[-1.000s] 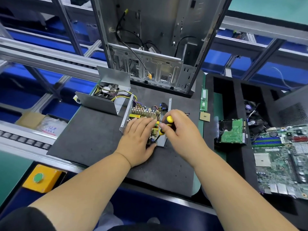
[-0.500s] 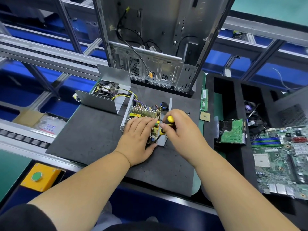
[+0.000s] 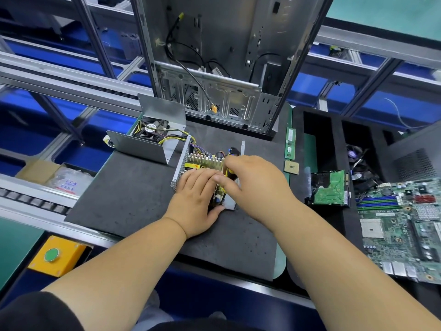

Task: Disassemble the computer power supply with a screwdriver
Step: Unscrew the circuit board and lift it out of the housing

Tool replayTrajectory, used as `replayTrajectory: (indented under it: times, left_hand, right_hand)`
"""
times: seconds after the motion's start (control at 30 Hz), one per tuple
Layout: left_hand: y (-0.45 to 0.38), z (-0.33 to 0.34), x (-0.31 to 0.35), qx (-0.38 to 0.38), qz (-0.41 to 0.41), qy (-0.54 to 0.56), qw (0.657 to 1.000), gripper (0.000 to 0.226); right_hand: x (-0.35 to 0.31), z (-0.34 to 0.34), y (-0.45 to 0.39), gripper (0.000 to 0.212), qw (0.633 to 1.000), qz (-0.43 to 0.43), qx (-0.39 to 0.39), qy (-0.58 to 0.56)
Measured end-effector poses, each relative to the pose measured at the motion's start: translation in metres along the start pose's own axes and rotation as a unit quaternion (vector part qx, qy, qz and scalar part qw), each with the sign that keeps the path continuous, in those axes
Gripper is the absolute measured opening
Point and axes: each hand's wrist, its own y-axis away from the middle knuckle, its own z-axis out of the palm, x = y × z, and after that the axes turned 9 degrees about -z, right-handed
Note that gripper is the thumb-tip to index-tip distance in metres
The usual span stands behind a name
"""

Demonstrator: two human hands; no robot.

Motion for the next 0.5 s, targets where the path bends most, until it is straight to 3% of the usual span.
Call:
replayTrajectory:
  times: [0.07, 0.37, 0.5]
  left_hand:
    - [0.0, 0.0, 0.0, 0.001, 0.0, -0.006, 1.0, 0.072]
    - [-0.002, -0.005, 0.002, -0.023, -0.007, -0.017, 1.0, 0.069]
    - [-0.002, -0.006, 0.002, -0.029, -0.009, -0.019, 0.999, 0.068]
  right_hand:
    - [-0.002, 0.004, -0.002, 0.031, 0.999, 0.014, 0.001, 0.029]
    - [0.007, -0.003, 0.0, 0.009, 0.994, -0.003, -0.023, -0.111]
    - [0.007, -0.009, -0.002, 0.018, 0.994, -0.003, -0.052, -0.093]
